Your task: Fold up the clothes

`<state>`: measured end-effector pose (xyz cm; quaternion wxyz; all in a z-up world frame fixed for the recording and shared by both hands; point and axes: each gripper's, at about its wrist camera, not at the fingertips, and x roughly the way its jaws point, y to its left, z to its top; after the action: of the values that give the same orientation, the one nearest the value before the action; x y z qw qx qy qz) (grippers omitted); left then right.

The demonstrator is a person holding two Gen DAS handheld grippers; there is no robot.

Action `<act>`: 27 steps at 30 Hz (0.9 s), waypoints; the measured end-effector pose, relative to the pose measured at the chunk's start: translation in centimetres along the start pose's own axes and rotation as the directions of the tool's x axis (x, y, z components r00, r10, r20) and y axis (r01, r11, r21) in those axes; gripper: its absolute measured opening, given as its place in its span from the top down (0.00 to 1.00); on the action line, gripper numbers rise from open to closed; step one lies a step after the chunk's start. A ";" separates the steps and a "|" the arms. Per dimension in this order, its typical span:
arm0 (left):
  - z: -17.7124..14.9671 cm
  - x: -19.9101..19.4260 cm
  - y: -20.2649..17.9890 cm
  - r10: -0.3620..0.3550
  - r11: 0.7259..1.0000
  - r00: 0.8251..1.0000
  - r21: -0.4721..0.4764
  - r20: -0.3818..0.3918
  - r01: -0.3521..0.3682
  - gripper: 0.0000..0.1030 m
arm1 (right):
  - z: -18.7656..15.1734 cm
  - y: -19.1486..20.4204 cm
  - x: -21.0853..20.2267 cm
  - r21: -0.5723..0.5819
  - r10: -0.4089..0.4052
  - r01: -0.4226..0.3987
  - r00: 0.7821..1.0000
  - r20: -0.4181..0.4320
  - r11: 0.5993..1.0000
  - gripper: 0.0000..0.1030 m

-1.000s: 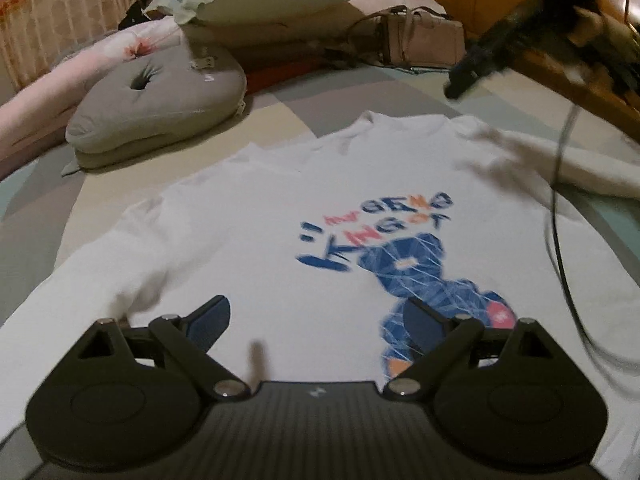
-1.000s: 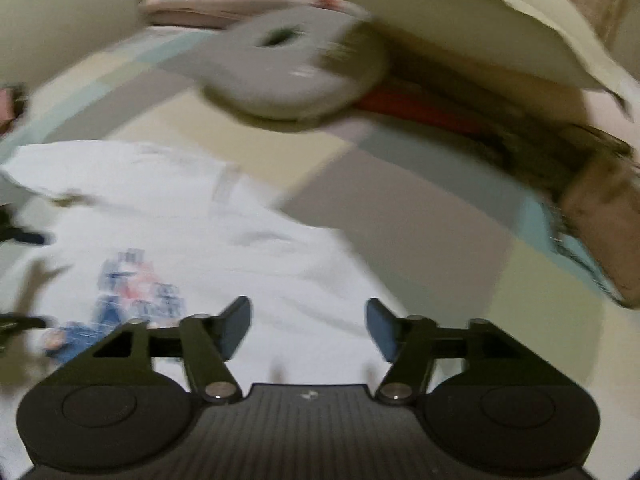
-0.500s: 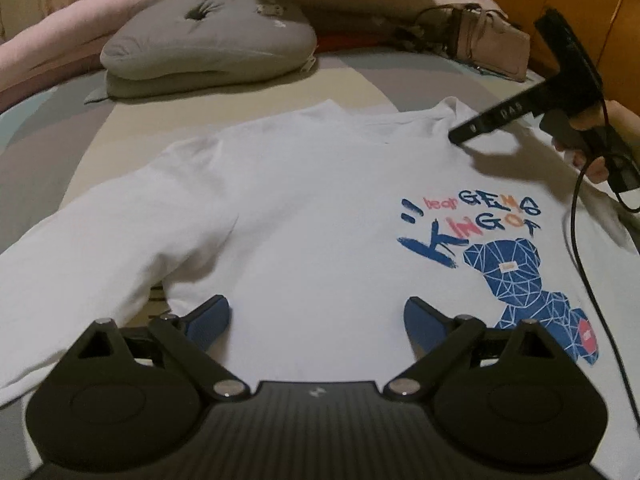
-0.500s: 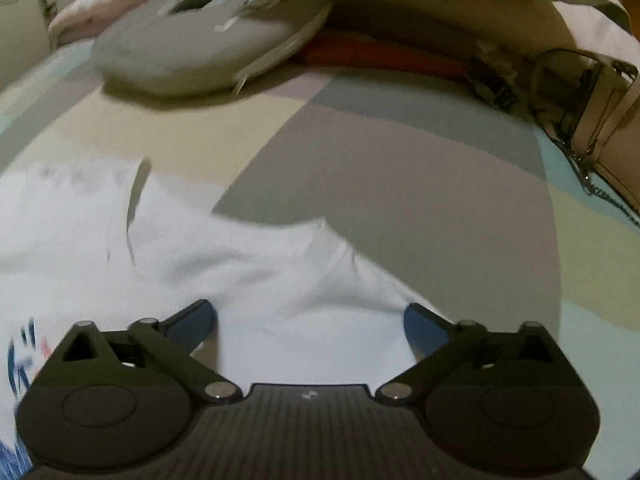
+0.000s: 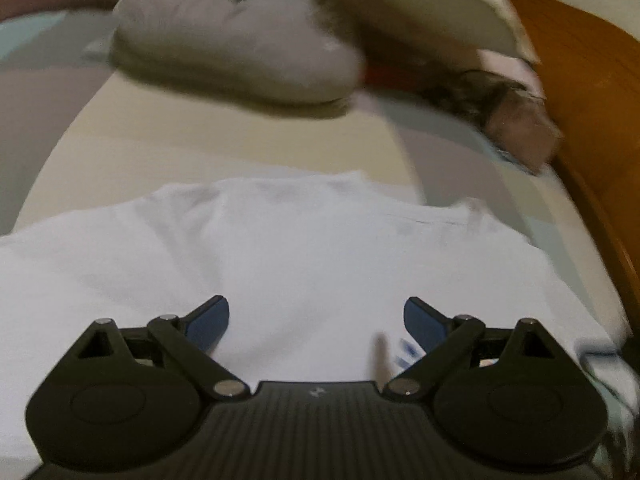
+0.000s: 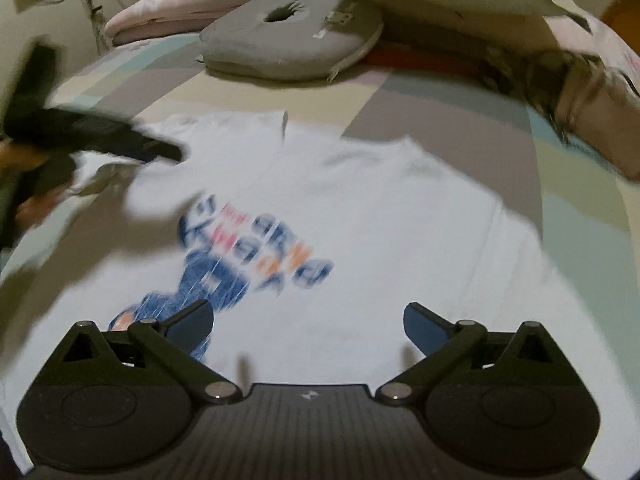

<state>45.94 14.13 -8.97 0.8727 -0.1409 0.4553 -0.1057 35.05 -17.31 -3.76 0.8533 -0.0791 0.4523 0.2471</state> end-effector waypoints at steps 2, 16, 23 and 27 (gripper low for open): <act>0.8 0.9 1.2 -0.007 1.000 0.999 -0.028 0.040 0.008 0.09 | -1.7 0.7 -0.1 0.032 -0.023 0.022 1.000 0.013 0.999 0.00; 2.5 -0.6 -1.0 0.129 0.977 0.984 0.154 0.122 -0.147 0.09 | -5.9 1.1 -0.4 0.123 -0.091 0.087 0.996 0.023 0.989 0.00; -0.9 -4.3 -2.8 -0.076 0.982 0.997 0.175 0.000 0.075 0.08 | -7.0 0.7 -0.7 0.198 -0.077 0.074 0.997 0.010 0.977 0.00; -2.3 -1.8 -1.5 -0.003 0.992 0.999 0.129 -0.035 0.007 0.08 | -7.3 0.8 -1.0 0.232 -0.064 0.061 0.998 0.007 0.971 0.00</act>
<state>42.92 12.94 -8.32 0.8718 -0.0833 0.4622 -0.1395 28.86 -19.59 -7.12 0.8673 0.0083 0.4691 0.1663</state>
